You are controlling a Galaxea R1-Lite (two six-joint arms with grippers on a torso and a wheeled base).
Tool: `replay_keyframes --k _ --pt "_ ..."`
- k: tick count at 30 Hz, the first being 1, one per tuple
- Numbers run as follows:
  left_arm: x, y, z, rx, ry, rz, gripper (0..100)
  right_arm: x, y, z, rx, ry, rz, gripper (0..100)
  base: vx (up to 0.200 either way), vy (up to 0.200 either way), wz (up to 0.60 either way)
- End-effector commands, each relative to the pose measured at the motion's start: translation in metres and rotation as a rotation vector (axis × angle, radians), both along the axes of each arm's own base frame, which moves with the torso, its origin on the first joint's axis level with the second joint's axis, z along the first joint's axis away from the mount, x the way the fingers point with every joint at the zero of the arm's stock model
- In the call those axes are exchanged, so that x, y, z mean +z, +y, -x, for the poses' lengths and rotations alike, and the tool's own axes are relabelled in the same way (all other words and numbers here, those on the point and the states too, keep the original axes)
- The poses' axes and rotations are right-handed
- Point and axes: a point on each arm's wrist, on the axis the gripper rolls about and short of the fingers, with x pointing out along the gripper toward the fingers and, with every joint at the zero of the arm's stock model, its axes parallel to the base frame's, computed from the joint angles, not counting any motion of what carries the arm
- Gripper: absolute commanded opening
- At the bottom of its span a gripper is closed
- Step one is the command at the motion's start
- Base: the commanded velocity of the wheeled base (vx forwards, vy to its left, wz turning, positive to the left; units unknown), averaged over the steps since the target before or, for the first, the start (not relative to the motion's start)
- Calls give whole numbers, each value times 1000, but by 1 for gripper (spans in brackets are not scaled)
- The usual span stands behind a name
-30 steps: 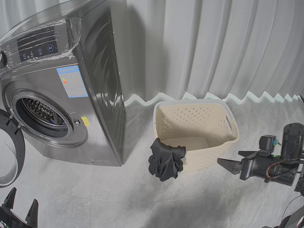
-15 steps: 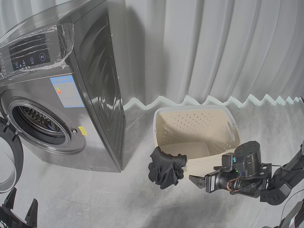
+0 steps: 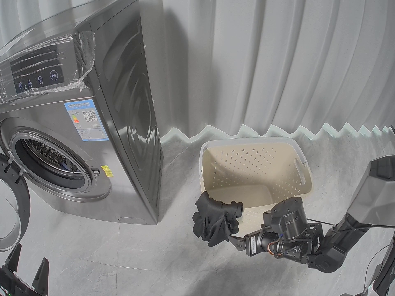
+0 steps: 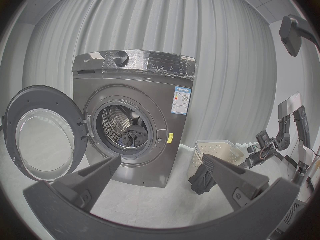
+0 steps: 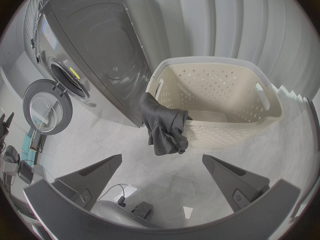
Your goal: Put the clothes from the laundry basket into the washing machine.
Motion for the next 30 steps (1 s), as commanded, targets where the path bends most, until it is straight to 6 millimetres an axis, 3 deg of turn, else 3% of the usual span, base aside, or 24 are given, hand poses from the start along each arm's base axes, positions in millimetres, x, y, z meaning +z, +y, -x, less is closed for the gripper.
replay_keyframes --k 1,11,18,30 --pt "-5 0 0 -1 1 1 100 -18 9 -8 -6 33 16 100 0 0 0" --pt "-5 0 0 1 1 2 100 -39 32 -40 -38 30 -20 100 0 0 0" --pt "-5 0 0 1 1 2 100 -43 48 -59 -42 1 -60 100 0 0 0" --pt "-5 0 0 2 1 2 100 -58 55 -91 -86 -20 -78 100 0 0 0"
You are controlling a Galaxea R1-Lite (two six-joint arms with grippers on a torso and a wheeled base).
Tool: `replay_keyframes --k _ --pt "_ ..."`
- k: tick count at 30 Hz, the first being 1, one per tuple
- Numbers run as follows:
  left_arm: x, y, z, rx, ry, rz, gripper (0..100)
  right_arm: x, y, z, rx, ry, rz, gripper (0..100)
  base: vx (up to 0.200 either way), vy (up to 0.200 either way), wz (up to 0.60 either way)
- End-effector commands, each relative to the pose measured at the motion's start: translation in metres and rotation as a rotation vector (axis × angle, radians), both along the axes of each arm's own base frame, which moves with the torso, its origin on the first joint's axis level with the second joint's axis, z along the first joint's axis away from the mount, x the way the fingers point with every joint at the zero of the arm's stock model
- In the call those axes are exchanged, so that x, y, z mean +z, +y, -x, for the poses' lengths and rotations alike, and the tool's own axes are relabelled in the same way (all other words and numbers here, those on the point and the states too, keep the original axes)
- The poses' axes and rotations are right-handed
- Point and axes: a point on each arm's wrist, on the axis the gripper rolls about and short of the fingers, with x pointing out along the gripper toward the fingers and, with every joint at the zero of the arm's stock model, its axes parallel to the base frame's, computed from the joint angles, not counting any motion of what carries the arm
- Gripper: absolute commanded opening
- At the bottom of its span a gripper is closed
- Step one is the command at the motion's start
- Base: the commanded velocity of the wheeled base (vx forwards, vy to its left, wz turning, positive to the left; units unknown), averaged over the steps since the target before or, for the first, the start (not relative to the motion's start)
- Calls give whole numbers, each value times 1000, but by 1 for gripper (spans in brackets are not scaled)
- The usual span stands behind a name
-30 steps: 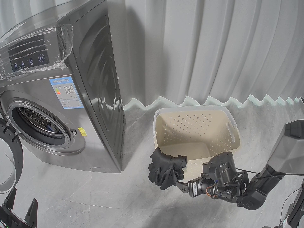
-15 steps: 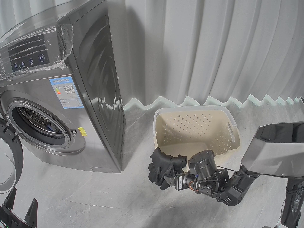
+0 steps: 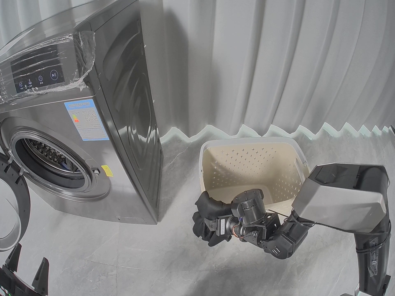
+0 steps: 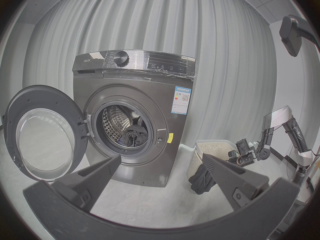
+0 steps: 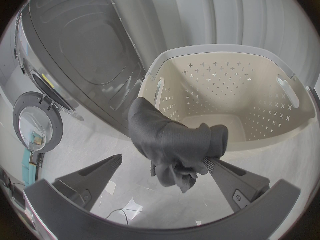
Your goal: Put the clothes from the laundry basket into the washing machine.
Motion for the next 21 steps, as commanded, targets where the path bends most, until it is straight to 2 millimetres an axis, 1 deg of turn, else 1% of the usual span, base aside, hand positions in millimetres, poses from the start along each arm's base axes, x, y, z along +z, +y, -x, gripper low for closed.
replay_keyframes --k 1,10,15,16,21 --pt "-5 0 0 1 1 0 100 -12 0 -13 -23 -1 0 100 0 0 0" --pt "-5 0 0 -2 1 0 100 -11 3 -24 -42 -26 -28 100 0 0 0" --pt "-5 0 0 -2 1 2 100 -11 4 -23 -40 -28 -28 100 0 0 0" --pt "-5 0 0 -2 -1 2 100 -11 5 -23 -39 -28 -30 0 0 0 0" --pt "-5 0 0 1 1 6 100 -12 5 -22 -40 -25 -34 0 0 0 0"
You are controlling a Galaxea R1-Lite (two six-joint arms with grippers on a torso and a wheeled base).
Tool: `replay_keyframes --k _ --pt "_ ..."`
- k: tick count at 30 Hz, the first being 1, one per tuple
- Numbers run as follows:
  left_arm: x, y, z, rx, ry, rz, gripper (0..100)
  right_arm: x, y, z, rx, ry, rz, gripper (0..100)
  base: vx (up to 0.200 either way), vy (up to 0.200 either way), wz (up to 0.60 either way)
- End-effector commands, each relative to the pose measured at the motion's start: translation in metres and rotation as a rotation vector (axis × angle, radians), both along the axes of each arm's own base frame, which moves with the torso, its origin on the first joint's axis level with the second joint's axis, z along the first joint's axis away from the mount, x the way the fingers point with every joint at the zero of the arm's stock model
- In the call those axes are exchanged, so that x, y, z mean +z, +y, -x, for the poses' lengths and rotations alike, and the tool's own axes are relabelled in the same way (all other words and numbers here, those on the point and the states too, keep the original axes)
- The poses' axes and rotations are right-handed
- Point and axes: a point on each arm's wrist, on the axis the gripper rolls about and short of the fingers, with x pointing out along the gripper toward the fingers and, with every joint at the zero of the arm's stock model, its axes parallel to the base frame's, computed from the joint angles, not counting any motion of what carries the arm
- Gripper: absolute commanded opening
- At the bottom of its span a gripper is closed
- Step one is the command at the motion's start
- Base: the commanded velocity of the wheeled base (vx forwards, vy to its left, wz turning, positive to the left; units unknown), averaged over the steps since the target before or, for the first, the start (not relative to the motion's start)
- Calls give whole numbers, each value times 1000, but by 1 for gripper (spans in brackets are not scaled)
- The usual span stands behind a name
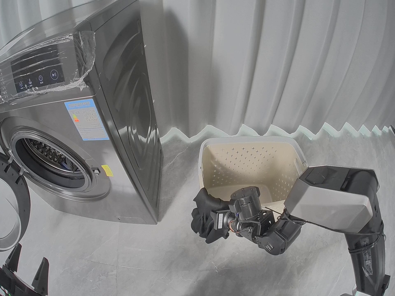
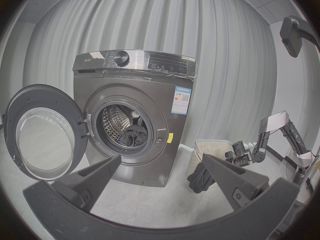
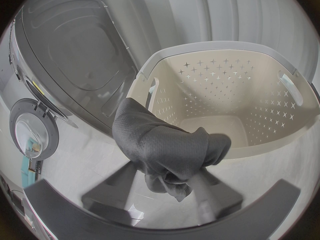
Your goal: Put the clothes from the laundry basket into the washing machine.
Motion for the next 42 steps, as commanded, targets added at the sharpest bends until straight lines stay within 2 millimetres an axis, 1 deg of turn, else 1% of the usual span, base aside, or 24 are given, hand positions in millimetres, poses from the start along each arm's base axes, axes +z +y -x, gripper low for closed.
replay_keyframes --k 1,6,10,15,17,18,19,20,21,22,23,24,25,26,28,32,34,35,42 --pt "-5 0 0 1 1 1 100 0 0 2 3 2 1 0 0 0 0" --pt "-5 0 0 2 1 1 100 0 0 3 3 7 1 0 0 0 0" --pt "-5 0 0 2 0 2 100 1 -4 15 10 18 7 0 0 0 0" --pt "-5 0 0 2 0 4 100 19 -7 35 41 -37 -25 0 0 0 0" --pt "-5 0 0 4 0 4 100 30 -10 44 56 -64 -42 0 0 0 0" --pt "-5 0 0 4 0 4 100 30 -10 44 56 -64 -42 0 0 0 0" --pt "-5 0 0 2 0 4 100 42 -14 54 63 -94 -56 0 0 0 0" --pt "-5 0 0 2 0 4 100 46 -16 58 66 -110 -55 0 0 0 0" --pt "-5 0 0 2 0 4 100 54 -18 63 67 -143 -65 0 0 0 0" --pt "-5 0 0 2 0 4 100 57 -19 64 69 -153 -69 0 0 0 0" --pt "-5 0 0 2 0 4 100 69 -23 70 79 -208 -84 0 0 0 0" --pt "-5 0 0 2 0 4 100 75 -25 71 84 -242 -93 0 0 0 0" --pt "-5 0 0 2 0 4 100 75 -25 71 84 -242 -93 0 0 0 0" --pt "-5 0 0 4 0 4 100 89 -29 76 93 -327 -121 0 0 0 0" --pt "-5 0 0 2 0 4 100 99 -33 80 102 -399 -148 0 0 0 0" --pt "-5 0 0 3 0 8 100 112 -41 90 116 -464 -173 0 0 0 0" --pt "-5 0 0 3 0 8 100 121 -42 97 137 -484 -197 0 0 0 0" --pt "-5 0 0 5 0 9 100 130 -42 102 156 -504 -221 0 0 0 0" --pt "-5 0 0 5 0 12 100 172 -51 116 172 -630 -269 0 0 0 0"
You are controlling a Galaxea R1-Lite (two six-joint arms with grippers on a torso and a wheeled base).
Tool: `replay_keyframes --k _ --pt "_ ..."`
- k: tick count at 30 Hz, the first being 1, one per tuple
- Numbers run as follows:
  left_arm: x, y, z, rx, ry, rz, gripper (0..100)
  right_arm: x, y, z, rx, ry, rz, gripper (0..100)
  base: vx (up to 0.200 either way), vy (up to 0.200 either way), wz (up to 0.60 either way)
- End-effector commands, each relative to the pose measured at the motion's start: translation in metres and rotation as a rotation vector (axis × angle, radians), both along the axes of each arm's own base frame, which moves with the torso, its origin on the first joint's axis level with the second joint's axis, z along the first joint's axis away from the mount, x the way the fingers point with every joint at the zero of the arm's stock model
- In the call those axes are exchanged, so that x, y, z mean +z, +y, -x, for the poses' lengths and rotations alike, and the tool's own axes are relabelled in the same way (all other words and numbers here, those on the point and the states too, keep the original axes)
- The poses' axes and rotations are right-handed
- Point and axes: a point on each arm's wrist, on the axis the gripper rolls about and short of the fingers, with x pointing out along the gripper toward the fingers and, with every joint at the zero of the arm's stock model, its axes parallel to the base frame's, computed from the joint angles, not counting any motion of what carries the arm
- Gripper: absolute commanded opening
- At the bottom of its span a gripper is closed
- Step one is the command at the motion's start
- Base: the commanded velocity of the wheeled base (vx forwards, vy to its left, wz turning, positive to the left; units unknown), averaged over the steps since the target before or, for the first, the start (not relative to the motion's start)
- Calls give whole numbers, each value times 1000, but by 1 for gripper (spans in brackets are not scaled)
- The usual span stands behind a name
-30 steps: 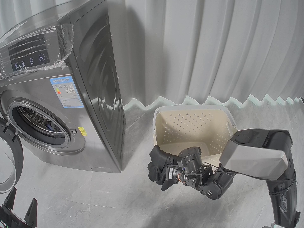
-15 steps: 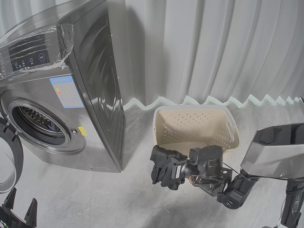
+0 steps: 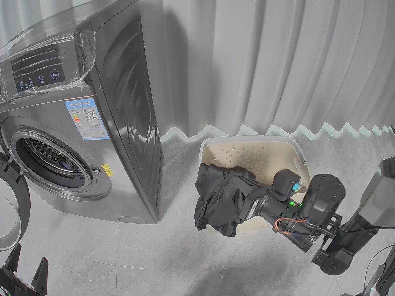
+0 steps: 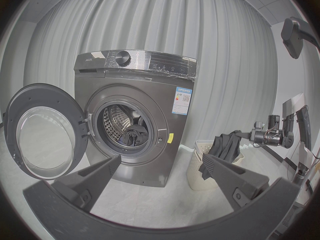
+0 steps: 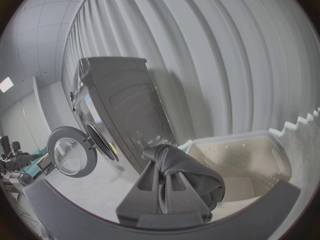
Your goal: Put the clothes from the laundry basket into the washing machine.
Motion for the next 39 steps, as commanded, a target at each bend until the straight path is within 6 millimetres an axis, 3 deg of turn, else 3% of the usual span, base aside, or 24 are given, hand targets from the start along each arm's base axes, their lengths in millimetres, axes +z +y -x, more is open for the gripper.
replay_keyframes --k 1,8,15,22,34,39 --pt "-5 0 0 0 1 3 100 42 -12 17 13 -111 -71 0 0 0 0" --pt "-5 0 0 0 1 4 100 70 -29 28 -13 -181 -65 0 0 0 0" --pt "-5 0 0 -5 0 4 100 84 -40 37 -29 -183 -74 0 0 0 0" --pt "-5 0 0 -1 0 4 100 82 -41 38 -35 -181 -69 0 -171 0 0" --pt "-5 1 0 19 0 16 100 82 -41 38 -54 -182 -70 0 0 0 0" --pt "-5 1 0 19 0 18 100 81 -40 37 -54 -180 -68 0 0 200 0"
